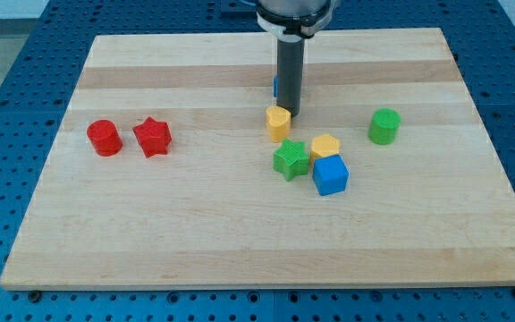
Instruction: Move the yellow heart to the right of the red star
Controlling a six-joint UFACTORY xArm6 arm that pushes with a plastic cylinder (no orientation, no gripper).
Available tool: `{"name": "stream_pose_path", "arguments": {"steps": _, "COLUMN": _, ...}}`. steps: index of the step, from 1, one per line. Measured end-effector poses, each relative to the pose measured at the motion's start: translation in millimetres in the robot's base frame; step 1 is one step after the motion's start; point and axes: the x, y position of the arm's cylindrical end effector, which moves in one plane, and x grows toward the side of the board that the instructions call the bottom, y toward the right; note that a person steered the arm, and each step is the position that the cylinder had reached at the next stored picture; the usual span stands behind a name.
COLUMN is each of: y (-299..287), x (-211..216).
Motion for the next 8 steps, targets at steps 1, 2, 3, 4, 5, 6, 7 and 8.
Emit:
{"name": "stream_pose_path", "arguments": {"steps": 1, "y": 7, "x": 0}}
{"name": "stream_pose_path", "arguments": {"steps": 2, "y": 36, "x": 0}}
{"name": "stream_pose_path", "arguments": {"steps": 3, "y": 65, "x": 0}}
{"name": "stream_pose_path", "arguments": {"steps": 4, "y": 66, "x": 1}}
{"name": "stream_pose_path", "arguments": {"steps": 5, "y": 63, "x": 7}}
{"name": "stream_pose_path", "arguments": {"steps": 6, "y": 48, "x": 16}}
{"name": "stream_pose_path", "arguments": {"steps": 7, "y": 36, "x": 29}}
{"name": "stream_pose_path", "arguments": {"steps": 8, "y": 26, "x": 34}}
